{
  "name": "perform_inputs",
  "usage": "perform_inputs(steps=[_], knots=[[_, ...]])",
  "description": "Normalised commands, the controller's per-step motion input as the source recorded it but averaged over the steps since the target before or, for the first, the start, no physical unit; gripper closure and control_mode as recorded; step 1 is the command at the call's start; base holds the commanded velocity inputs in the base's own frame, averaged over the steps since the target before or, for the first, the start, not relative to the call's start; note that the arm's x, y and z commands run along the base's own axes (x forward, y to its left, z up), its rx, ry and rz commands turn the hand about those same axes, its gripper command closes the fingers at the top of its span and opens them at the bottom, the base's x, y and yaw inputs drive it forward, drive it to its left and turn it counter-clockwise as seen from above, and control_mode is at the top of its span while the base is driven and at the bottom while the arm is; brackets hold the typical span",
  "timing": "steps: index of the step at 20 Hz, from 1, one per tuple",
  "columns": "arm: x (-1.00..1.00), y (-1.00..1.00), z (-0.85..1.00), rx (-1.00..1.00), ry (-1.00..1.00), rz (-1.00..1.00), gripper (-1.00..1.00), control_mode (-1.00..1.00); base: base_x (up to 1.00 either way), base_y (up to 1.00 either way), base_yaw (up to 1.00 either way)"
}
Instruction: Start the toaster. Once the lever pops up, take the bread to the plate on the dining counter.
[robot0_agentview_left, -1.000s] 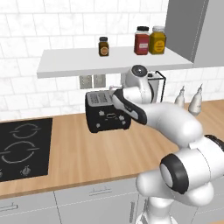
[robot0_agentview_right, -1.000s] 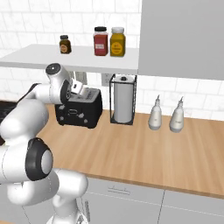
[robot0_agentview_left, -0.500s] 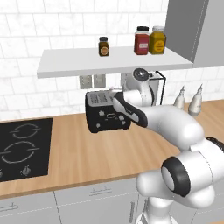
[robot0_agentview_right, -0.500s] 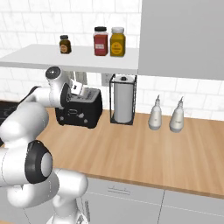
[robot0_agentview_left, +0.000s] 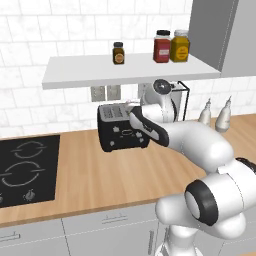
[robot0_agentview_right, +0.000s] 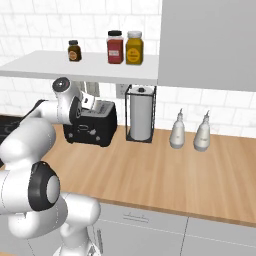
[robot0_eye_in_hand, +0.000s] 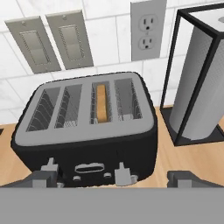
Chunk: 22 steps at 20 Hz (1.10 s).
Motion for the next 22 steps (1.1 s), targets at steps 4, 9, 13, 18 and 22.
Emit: perform_inputs(steps=[4, 9, 13, 18, 22], knots=[[0.00, 0.00, 0.00, 0.00, 0.00, 0.00, -1.00, -1.00, 0.00, 0.00, 0.00], [0.00, 0.00, 0.00, 0.00, 0.00, 0.00, -1.00, -1.00, 0.00, 0.00, 0.00], [0.00, 0.00, 0.00, 0.00, 0.00, 0.00, -1.00, -1.00, 0.00, 0.00, 0.00], [0.00, 0.00, 0.00, 0.00, 0.00, 0.00, -1.00, -1.00, 0.00, 0.00, 0.00], [0.00, 0.00, 0.00, 0.00, 0.00, 0.00, -1.00, -1.00, 0.00, 0.00, 0.00]])
